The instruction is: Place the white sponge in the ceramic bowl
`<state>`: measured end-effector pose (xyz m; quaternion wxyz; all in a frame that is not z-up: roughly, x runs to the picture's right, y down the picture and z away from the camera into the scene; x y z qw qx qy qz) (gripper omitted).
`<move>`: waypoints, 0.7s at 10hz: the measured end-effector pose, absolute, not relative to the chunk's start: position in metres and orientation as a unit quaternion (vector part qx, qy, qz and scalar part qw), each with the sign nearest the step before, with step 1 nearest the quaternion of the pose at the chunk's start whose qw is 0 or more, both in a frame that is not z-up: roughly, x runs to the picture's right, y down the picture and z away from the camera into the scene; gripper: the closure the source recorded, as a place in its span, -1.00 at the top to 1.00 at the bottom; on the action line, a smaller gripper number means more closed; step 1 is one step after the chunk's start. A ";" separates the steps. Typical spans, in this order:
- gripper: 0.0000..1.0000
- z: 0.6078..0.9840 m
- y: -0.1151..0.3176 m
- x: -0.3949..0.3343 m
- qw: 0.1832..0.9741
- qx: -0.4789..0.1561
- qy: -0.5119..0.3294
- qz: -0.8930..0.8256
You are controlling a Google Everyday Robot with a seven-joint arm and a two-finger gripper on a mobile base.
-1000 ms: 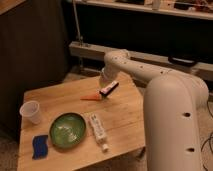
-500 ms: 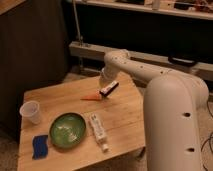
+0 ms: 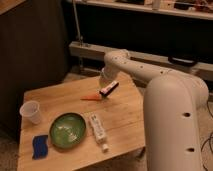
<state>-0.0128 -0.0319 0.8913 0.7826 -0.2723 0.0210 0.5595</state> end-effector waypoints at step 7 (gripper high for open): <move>-0.93 0.803 0.030 -0.099 0.840 -0.291 0.008 0.459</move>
